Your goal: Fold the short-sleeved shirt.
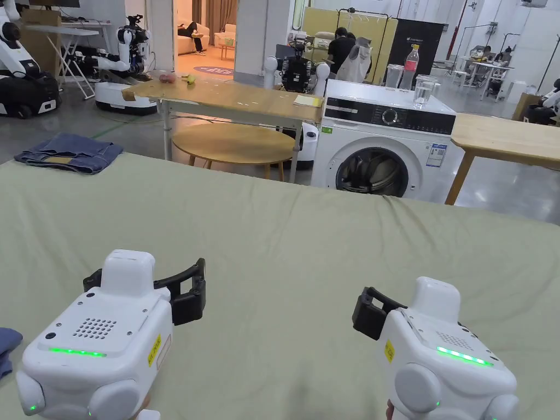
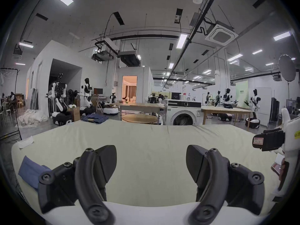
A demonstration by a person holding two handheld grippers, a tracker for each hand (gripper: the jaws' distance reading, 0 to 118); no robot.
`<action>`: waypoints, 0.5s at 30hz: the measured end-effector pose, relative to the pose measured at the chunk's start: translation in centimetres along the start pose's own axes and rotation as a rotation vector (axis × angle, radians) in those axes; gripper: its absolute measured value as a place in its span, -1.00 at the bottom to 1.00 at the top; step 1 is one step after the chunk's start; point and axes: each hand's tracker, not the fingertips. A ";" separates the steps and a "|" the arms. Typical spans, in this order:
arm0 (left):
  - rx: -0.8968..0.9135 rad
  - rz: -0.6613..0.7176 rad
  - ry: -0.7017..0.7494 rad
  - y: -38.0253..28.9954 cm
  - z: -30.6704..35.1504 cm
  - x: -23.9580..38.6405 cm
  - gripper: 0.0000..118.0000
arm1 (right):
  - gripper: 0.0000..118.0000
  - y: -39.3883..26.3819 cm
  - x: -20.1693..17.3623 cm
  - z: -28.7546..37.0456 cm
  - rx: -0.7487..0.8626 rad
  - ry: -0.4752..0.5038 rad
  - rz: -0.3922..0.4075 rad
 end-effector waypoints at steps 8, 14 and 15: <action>-0.015 -0.022 0.012 0.0 -0.1 0.4 0.57 | 0.62 -0.1 -0.5 0.3 0.039 -0.008 0.045; -0.040 -0.026 0.034 0.0 -0.2 0.2 0.57 | 0.62 -0.4 -0.2 0.2 0.016 0.011 0.041; -0.040 -0.026 0.032 0.0 -0.2 0.2 0.57 | 0.62 -0.4 -0.2 0.1 0.009 0.011 0.043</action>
